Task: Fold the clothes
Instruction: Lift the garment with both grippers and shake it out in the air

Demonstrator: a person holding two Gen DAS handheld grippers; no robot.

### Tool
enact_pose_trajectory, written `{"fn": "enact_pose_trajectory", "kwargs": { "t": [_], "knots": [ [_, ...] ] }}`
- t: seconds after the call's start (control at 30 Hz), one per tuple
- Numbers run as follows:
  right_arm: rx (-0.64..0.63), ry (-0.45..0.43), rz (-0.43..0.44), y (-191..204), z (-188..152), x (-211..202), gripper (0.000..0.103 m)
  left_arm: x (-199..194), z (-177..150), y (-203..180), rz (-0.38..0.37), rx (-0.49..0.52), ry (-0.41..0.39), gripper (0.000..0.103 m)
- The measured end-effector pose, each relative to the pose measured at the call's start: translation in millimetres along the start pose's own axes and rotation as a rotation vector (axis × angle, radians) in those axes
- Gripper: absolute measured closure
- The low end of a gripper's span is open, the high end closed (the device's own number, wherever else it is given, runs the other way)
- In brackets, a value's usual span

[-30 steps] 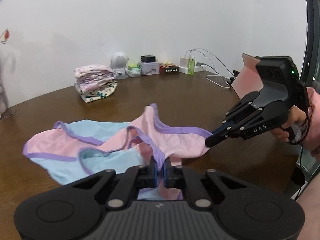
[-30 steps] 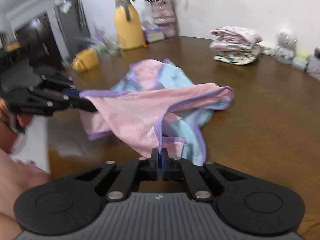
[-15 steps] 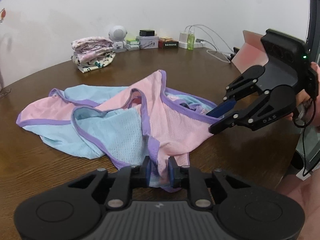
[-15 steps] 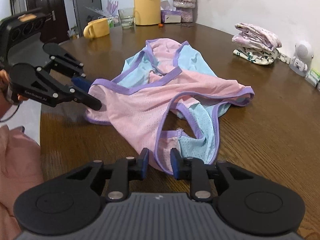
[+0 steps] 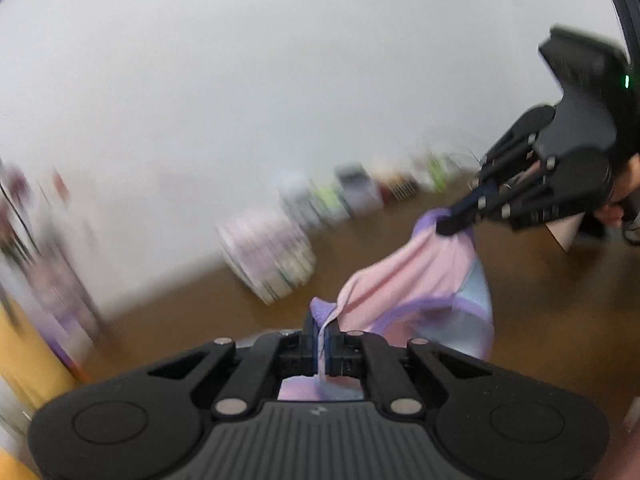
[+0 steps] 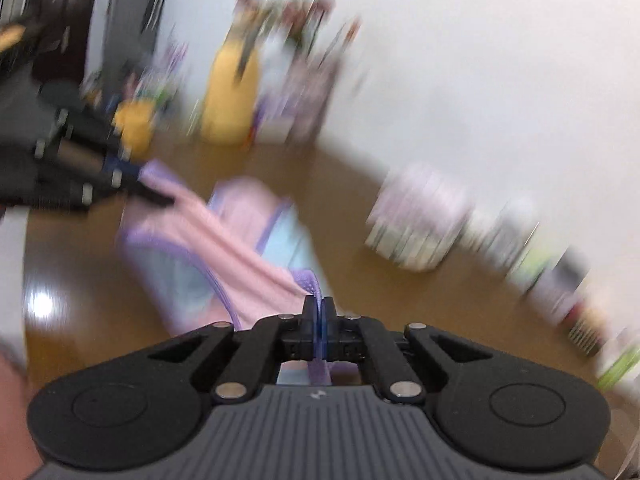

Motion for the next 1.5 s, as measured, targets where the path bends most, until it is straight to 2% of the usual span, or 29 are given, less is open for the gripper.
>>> {"fn": "enact_pose_trajectory", "kwargs": {
  "t": [0.1,0.2,0.3,0.37,0.47,0.53,0.63,0.67,0.7,0.8,0.93,1.07,1.17,1.27,1.37,1.43,1.5],
  "knots": [
    [0.025,-0.155,-0.112,-36,85,-33,0.102,-39,74,23,0.115,0.088,-0.098,0.102],
    [0.073,-0.289,-0.187,-66,159,-75,0.102,-87,138,39,0.207,0.127,-0.186,0.101],
    [0.132,-0.405,-0.245,-88,207,-115,0.102,-139,186,49,0.323,0.146,-0.265,0.102],
    [0.17,-0.454,-0.237,-95,227,-138,0.102,-176,210,53,0.385,0.139,-0.32,0.102],
    [0.222,-0.526,-0.223,-104,256,-171,0.102,-207,226,44,0.37,0.125,-0.376,0.102],
    [0.183,-0.529,-0.21,-93,265,-176,0.102,-211,225,34,0.328,0.114,-0.379,0.099],
    [0.137,-0.514,-0.189,-78,267,-171,0.102,-181,196,27,0.204,0.035,-0.332,0.078],
    [0.13,-0.494,-0.185,-76,262,-164,0.102,-166,182,26,0.171,0.003,-0.304,0.06],
    [0.122,-0.474,-0.181,-74,256,-157,0.102,-147,167,26,0.148,-0.017,-0.265,0.057],
    [0.098,-0.411,-0.163,-67,238,-135,0.102,-94,122,24,0.059,-0.079,-0.159,0.057],
    [0.061,-0.373,-0.149,-61,203,-110,0.102,-35,73,21,-0.073,-0.154,-0.088,0.057],
    [-0.006,-0.345,-0.106,-40,148,-115,0.102,-7,43,24,-0.16,-0.218,-0.087,0.058],
    [-0.066,-0.294,-0.071,-23,92,-116,0.102,14,20,27,-0.224,-0.248,-0.071,0.059],
    [-0.092,-0.172,-0.003,-4,21,-107,0.102,37,-12,10,-0.299,-0.233,0.012,0.059],
    [-0.116,-0.006,0.074,22,-56,-89,0.102,60,-48,-16,-0.351,-0.154,0.117,0.062],
    [-0.11,0.105,0.112,37,-101,-80,0.102,67,-60,-33,-0.389,-0.109,0.167,0.062],
    [-0.09,0.183,0.131,47,-127,-71,0.102,72,-69,-49,-0.422,-0.066,0.208,0.062]
  ]
}}
Point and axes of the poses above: each gripper's, at about its wrist camera, not at the fingertips, and x roughly the way its jaws point, y to its left, z to its top, the point moved 10 cm from there along x, roughly the way its jaws point, and after that the axes turned 15 degrees about -z, right-handed, at the moved point
